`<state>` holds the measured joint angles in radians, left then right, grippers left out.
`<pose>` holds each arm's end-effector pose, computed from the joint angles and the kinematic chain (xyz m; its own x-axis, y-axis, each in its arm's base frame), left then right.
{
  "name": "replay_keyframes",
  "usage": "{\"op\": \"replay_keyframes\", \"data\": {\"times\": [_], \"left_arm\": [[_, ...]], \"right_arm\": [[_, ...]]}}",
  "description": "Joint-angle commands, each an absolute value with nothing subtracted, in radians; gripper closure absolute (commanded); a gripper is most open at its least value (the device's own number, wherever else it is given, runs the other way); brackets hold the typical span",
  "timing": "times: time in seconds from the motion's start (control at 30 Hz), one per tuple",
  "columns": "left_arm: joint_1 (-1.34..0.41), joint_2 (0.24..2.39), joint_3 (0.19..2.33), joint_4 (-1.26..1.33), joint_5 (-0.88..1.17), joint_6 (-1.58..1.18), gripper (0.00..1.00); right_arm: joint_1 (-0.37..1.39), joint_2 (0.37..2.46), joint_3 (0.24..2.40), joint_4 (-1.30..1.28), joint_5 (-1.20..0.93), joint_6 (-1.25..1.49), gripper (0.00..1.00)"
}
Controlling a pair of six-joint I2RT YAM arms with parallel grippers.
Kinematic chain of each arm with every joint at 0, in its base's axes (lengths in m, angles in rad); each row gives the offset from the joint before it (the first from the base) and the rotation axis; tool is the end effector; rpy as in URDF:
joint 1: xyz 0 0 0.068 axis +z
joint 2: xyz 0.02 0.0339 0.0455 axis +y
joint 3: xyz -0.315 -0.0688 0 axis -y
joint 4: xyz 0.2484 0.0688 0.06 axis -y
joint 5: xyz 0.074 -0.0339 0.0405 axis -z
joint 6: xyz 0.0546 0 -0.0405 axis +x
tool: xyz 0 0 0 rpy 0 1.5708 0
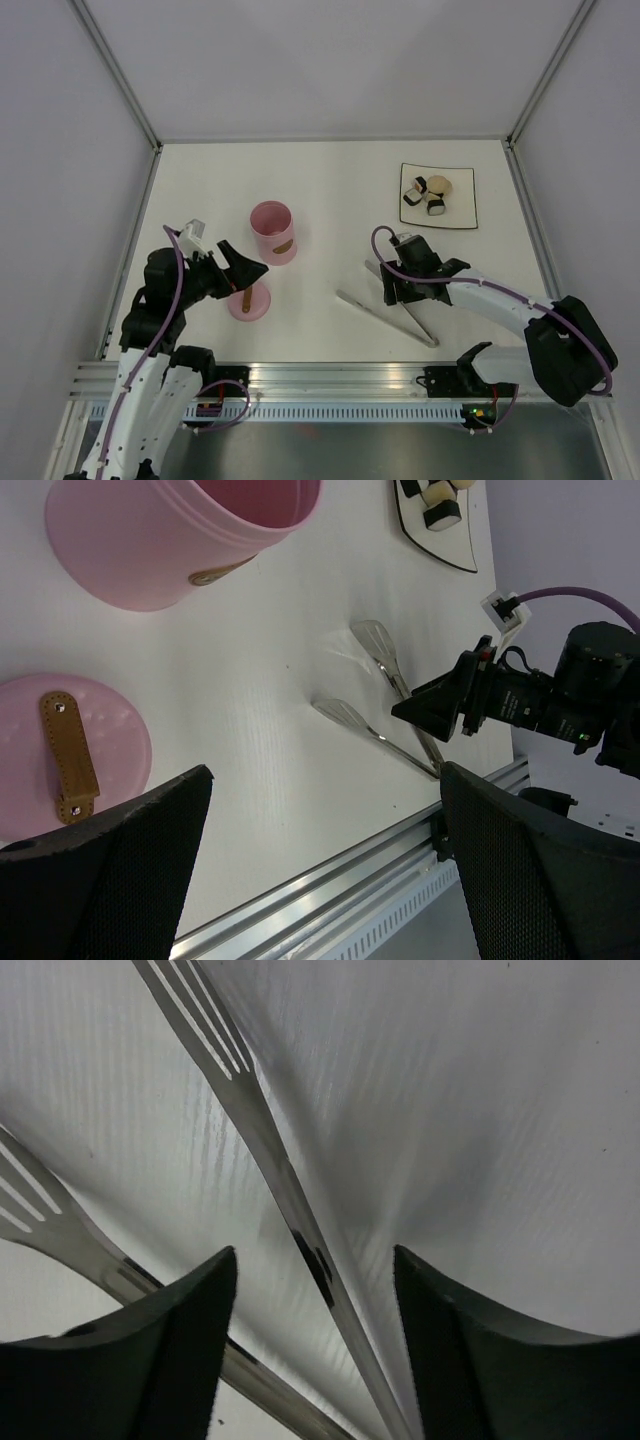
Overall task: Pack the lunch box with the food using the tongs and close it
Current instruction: Pick up the clamp at the center of the board, then place the clamp on the plate.
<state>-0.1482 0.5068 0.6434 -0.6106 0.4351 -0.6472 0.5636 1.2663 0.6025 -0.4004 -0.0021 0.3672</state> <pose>0.0880 -0.0364 0.3033 -0.6645 -0.4536 -0.5938 0.1305 0.7120 -0.6900 0.1864 0.1179 0.1958 -0.8820 -0.1327 -0.4522 -0.2341 0.9562 0.1759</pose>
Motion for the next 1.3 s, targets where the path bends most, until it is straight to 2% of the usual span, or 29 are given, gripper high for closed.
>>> {"op": "replay_keyframes", "data": {"times": [0.0, 0.07, 0.1, 0.27, 0.3, 0.7, 0.93, 1.27], "left_arm": [[-0.155, 0.534, 0.663, -0.554, 0.456, -0.663, 0.0], [-0.155, 0.548, 0.669, -0.551, 0.44, -0.649, 0.0], [-0.153, 0.561, 0.67, -0.548, 0.437, -0.646, 0.0], [-0.155, 0.6, 0.684, -0.532, 0.417, -0.621, 0.0], [-0.155, 0.604, 0.686, -0.531, 0.413, -0.618, 0.0], [-0.155, 0.646, 0.71, -0.512, 0.339, -0.58, 0.0], [-0.153, 0.617, 0.698, -0.515, 0.262, -0.545, 0.0], [-0.155, 0.667, 0.698, -0.514, 0.245, -0.525, 0.0]], "right_arm": [[0.581, 1.304, 0.629, -0.348, 0.109, 0.377, 0.38], [0.581, 1.316, 0.63, -0.327, 0.117, 0.385, 0.53], [0.581, 1.33, 0.632, -0.319, 0.121, 0.394, 0.66], [0.581, 1.374, 0.65, -0.293, 0.149, 0.426, 0.9], [0.581, 1.376, 0.658, -0.293, 0.152, 0.434, 0.99], [0.542, 1.278, 0.847, -0.388, 0.348, 0.526, 0.99], [0.309, 1.281, 0.842, -0.39, 0.391, 0.492, 1.0], [0.252, 1.436, 0.808, -0.272, 0.482, 0.495, 1.0]]}}
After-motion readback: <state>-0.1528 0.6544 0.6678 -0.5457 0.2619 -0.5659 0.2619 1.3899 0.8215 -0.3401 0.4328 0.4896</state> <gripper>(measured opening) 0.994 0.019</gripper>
